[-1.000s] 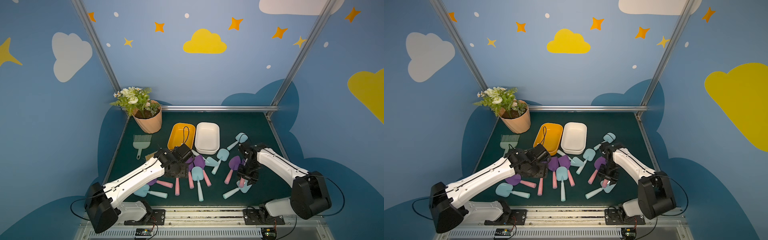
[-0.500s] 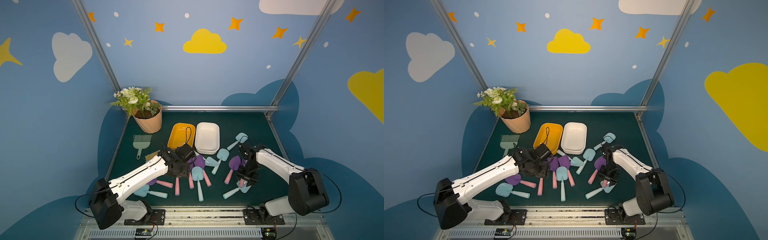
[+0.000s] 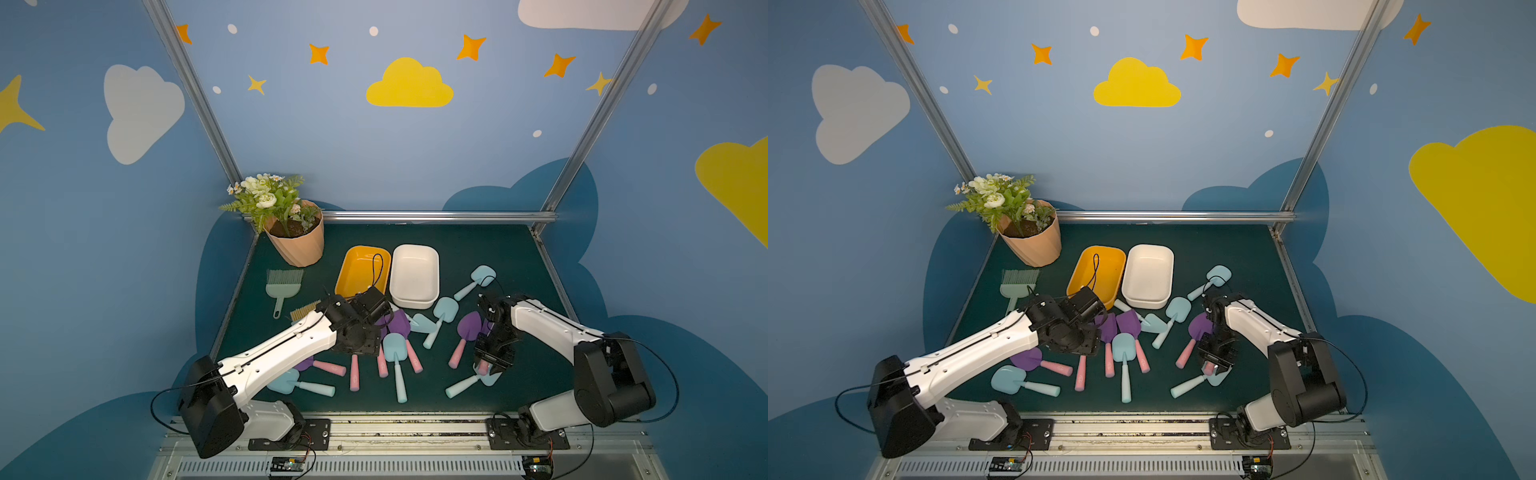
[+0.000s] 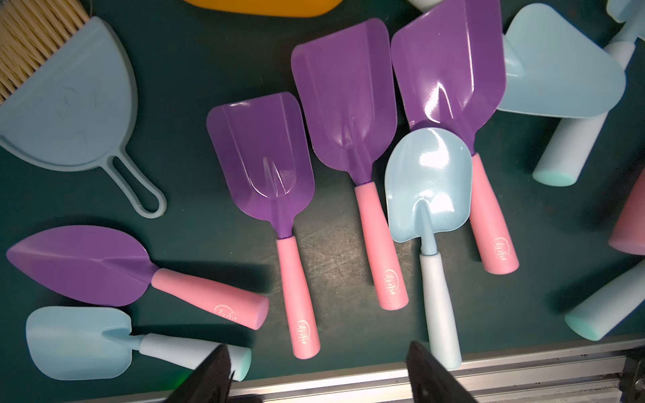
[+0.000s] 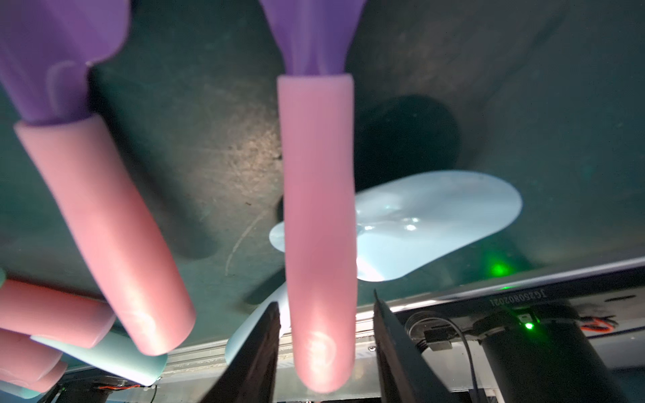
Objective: Sort the small shovels by color and place them into the storage box
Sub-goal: Pick up the shovel from the center of the board.
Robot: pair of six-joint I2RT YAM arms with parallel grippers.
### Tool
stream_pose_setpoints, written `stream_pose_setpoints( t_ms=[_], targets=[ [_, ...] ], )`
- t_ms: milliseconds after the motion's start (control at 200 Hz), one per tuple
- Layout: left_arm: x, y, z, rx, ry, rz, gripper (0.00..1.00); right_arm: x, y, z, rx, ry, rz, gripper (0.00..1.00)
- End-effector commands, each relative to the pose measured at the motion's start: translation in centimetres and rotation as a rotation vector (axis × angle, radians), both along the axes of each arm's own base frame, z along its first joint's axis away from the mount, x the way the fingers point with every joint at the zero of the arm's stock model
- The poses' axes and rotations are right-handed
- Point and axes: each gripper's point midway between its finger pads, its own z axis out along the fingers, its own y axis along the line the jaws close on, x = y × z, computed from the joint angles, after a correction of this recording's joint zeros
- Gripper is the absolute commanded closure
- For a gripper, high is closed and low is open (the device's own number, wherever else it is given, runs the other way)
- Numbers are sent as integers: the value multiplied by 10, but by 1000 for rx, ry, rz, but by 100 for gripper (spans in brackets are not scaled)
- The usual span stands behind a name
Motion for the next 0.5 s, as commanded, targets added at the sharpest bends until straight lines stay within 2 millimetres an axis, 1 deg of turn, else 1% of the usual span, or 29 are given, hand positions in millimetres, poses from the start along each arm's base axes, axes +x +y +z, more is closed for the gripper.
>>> stream_pose_setpoints(
  t_ms=[0,185,370,496],
  targets=[
    [2,-2,9,-14,-22,-12,25,-1,-3,-4,-9,12,-6,60],
    [3,-3,9,-15,-21,-16,26,3,-7,0,-18,-16,-11,72],
    [4,-2,10,-15,-24,-14,26,4,-9,3,-27,-29,-11,78],
    [4,-3,10,-17,-25,-15,27,8,-13,11,-49,-54,-5,82]
  ],
)
